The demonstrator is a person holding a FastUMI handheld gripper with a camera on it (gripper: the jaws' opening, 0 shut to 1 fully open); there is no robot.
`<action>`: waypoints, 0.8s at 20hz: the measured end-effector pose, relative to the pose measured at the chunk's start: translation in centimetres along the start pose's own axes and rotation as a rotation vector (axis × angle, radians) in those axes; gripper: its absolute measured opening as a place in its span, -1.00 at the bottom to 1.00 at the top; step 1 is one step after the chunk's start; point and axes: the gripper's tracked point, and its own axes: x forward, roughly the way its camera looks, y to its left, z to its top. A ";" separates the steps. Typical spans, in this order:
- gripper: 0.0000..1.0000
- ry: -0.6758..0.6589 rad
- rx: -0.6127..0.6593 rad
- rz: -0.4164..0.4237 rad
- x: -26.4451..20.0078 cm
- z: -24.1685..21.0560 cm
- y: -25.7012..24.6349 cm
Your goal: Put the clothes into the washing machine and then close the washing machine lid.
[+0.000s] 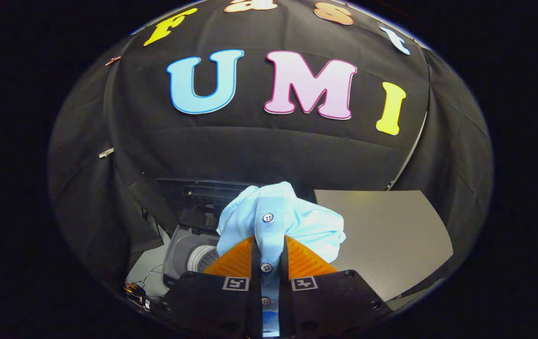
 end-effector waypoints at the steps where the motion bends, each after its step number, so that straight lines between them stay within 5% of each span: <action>1: -0.65 -0.007 -0.011 0.013 0.1 -0.1 0.8; 16: -0.65 0.051 -0.033 0.095 6.3 -7.4 7.5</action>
